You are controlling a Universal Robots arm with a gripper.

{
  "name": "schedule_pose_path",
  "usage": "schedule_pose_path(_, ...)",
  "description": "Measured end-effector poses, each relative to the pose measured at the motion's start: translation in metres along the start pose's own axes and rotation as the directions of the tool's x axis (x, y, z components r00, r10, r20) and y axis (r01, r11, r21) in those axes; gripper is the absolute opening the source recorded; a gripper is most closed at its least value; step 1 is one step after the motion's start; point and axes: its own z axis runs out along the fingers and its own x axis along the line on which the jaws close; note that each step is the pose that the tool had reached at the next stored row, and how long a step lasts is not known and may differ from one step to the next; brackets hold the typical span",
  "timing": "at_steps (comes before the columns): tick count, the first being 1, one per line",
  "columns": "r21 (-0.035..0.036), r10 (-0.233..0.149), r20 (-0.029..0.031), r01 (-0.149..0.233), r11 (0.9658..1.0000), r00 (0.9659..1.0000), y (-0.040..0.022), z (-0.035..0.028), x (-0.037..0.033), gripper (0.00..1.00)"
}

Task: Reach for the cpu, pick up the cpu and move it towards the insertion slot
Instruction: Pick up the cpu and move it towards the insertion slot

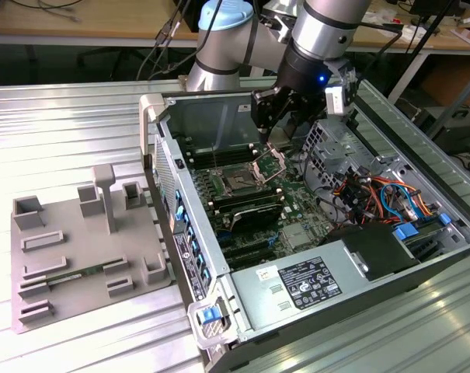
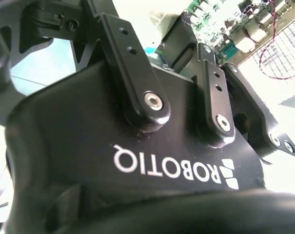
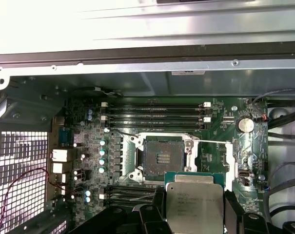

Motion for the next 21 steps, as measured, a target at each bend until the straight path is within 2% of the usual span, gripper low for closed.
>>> schedule_pose_path(11,0.0000,0.000,0.0000,0.000,1.0000,1.0000,0.0073,0.0015,-0.0003,0.55)
schedule_pose_path(16,0.0000,0.000,0.0000,0.000,1.0000,1.0000,0.0159,0.0024,-0.0005,0.55)
schedule_pose_path(21,0.0000,0.000,0.0000,0.000,1.0000,1.0000,0.0163,0.0024,-0.0005,0.55)
